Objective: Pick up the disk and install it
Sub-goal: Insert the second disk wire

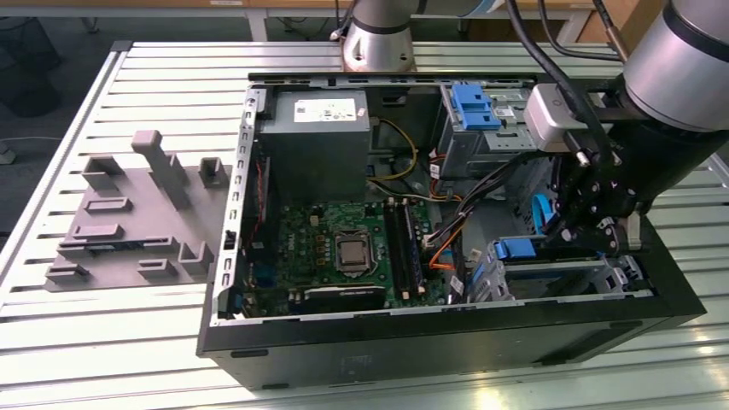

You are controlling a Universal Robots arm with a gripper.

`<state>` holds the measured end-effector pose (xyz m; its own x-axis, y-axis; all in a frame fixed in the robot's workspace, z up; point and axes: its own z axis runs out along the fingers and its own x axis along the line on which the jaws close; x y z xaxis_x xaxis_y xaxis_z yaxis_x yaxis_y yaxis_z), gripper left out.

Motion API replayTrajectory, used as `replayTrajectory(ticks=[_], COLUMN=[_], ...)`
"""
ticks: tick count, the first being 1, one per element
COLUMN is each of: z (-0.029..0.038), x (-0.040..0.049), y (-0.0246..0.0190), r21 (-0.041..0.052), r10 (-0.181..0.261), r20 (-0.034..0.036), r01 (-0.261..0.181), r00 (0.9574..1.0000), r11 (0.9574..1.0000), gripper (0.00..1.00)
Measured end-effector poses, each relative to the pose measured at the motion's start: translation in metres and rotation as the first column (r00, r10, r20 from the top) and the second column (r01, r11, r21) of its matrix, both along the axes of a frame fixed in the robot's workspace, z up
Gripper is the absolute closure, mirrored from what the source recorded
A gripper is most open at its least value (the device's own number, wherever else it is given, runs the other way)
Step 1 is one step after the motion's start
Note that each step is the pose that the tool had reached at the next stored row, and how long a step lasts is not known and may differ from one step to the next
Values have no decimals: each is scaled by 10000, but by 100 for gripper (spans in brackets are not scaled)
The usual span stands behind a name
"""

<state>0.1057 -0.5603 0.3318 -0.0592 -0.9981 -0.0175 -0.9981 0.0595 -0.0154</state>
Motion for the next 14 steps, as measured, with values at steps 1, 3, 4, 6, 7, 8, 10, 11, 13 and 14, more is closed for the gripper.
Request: replayTrajectory(ticks=[1,3,4,6,7,8,10,11,13,14], z=[-2,-3,-3,-2,4,16,57,78,124,141], x=[1,1,1,1,1,1,1,1,1,1], y=[0,0,0,0,0,0,0,0,0,0], r21=[2,3,2,0,-1,1,2,3,3,2], r10=[0,1,0,1,0,0,0,0,0,0], r20=[1,1,0,0,-2,-4,-9,-12,-19,-22], r01=[0,-1,0,-1,0,0,0,0,0,0], r00=[10000,10000,10000,10000,10000,10000,10000,10000,10000,10000], r11=[10000,10000,10000,10000,10000,10000,10000,10000,10000,10000], gripper=[84,83,77,77,77,77,77,77,77,77])
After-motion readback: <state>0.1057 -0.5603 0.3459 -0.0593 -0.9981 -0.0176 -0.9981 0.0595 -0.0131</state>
